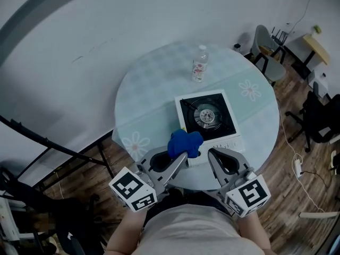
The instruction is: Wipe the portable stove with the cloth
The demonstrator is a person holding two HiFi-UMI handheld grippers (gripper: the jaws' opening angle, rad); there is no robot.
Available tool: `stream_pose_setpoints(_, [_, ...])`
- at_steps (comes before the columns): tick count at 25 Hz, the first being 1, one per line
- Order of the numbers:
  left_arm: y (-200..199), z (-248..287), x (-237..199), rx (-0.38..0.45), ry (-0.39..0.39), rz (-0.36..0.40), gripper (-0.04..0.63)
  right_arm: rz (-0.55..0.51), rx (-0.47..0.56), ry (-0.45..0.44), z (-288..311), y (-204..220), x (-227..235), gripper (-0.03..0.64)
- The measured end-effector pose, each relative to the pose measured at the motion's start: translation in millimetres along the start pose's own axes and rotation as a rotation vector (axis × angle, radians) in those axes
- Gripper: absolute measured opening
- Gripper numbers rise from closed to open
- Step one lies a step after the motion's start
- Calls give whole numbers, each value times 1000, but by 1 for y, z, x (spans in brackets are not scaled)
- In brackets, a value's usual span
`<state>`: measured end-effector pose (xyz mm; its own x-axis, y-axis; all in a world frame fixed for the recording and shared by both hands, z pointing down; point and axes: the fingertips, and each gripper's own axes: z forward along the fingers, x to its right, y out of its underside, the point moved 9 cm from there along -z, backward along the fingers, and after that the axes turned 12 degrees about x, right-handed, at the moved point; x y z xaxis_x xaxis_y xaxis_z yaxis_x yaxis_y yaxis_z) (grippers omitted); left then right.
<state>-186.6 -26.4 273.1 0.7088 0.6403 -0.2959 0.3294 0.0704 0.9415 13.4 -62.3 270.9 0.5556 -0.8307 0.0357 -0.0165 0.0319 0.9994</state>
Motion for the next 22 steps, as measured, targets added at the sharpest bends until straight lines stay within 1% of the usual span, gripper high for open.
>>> stream_pose_setpoints(6, [6,4,1,-19,31,0,58,-27,-10,-17,2,2,-1,21])
stream_pose_setpoints(14, [7,9,2,-26,45,-13,58,-59,-43,-28,1,1,0,21])
stream_pose_setpoints(22, [13,11,3,-36,51,-18,58,-76,-63,-95,7,-13,9,21])
